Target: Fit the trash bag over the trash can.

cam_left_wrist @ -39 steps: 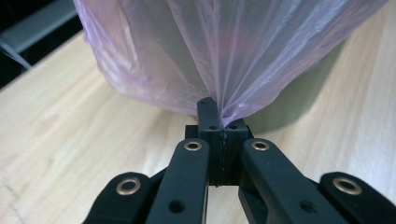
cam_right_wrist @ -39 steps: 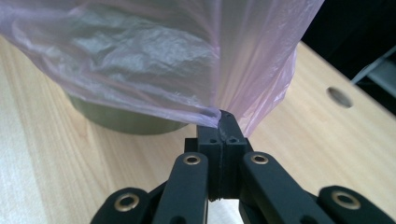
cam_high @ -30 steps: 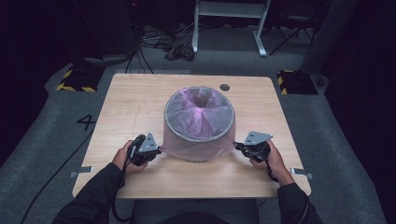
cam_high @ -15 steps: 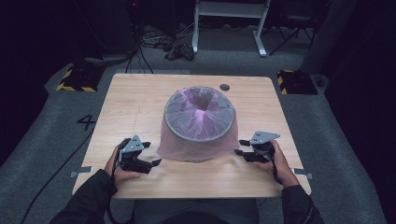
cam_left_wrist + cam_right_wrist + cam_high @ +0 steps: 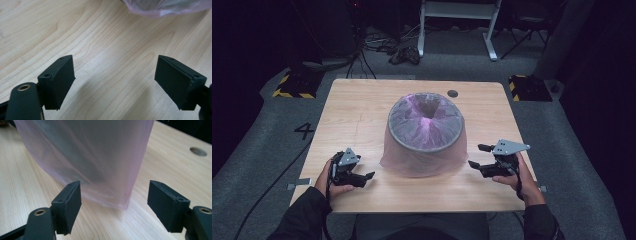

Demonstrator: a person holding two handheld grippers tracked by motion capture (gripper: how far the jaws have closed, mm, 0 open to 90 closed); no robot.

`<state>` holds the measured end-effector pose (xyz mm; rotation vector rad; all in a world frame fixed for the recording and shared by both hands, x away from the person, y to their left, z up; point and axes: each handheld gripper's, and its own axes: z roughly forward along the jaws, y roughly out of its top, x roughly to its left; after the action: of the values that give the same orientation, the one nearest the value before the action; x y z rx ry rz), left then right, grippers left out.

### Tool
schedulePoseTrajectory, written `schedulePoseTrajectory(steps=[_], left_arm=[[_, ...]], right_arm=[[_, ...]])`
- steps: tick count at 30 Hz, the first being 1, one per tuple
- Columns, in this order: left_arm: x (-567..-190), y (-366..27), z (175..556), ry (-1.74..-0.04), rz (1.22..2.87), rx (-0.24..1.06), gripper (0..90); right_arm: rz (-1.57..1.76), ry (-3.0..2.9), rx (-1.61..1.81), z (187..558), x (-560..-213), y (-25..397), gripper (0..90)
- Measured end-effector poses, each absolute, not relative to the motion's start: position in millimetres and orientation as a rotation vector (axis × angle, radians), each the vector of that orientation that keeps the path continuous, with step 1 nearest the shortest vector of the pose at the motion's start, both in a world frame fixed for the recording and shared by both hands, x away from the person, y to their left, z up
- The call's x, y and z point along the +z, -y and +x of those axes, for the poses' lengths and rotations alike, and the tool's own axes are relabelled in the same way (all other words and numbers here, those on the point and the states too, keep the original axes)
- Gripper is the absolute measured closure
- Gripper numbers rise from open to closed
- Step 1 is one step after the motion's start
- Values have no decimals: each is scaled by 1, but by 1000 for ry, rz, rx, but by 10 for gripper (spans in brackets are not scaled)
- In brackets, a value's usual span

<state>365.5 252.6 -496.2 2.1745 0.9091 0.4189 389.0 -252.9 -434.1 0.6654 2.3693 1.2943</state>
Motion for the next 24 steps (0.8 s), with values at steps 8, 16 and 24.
schedulePoseTrajectory(steps=[8, 16, 24], left_arm=[[-502, -251, 369, -912, 2206, 399, 161], [-503, -252, 371, -912, 2202, 377, 154], [-504, -252, 372, -916, 2199, 375, 149]], right_arm=[[630, -2269, 1379, 387, -390, 246, 267], [610, -2214, 1383, 398, -352, 234, 277], [559, -2194, 1416, 406, -325, 218, 282]])
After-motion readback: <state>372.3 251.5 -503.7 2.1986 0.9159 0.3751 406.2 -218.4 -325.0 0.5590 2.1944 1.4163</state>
